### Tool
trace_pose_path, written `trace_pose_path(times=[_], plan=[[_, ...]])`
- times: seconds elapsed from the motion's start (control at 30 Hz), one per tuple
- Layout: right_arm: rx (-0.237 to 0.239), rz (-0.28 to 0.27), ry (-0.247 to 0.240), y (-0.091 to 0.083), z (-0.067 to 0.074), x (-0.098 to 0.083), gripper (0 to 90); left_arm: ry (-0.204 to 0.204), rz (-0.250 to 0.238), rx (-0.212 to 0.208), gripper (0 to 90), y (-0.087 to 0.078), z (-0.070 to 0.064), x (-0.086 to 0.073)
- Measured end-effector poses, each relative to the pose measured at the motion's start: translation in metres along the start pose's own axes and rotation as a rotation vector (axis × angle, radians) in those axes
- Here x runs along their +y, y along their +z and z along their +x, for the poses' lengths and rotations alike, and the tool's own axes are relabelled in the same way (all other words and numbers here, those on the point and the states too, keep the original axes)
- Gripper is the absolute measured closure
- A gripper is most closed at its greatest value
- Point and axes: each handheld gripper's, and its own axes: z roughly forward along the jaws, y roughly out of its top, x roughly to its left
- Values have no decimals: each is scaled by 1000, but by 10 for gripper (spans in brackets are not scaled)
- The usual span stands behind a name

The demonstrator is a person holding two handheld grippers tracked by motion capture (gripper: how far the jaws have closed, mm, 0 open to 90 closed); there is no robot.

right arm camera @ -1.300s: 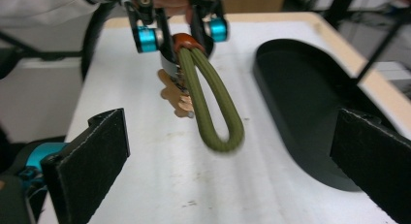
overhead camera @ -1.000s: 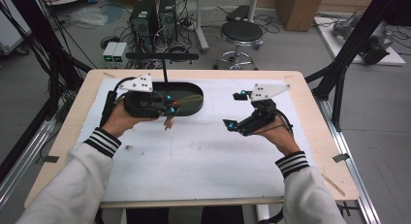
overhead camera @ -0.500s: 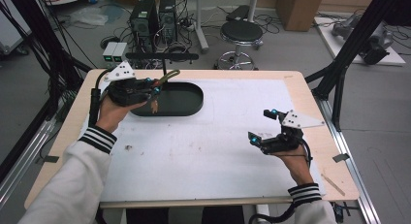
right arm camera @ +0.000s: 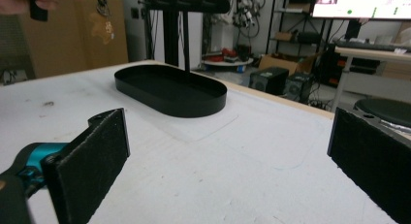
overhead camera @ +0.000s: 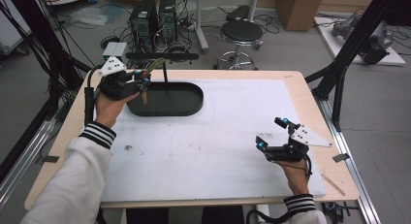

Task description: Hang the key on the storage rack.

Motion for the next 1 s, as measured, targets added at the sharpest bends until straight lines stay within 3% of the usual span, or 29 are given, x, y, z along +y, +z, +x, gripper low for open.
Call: trace_pose_path(times=[0.43,0.67,1.0], plan=[[-72,-21,29,-8,2,-27,3,-29,17,124,727,13,9,-6],[-95,-27,44,-12,-1,-36,3,-29,28,148,727,21,11,-9],[-92,-6,54,-9,-3,-42,3,-48,36,185,727,30,16,-15]])
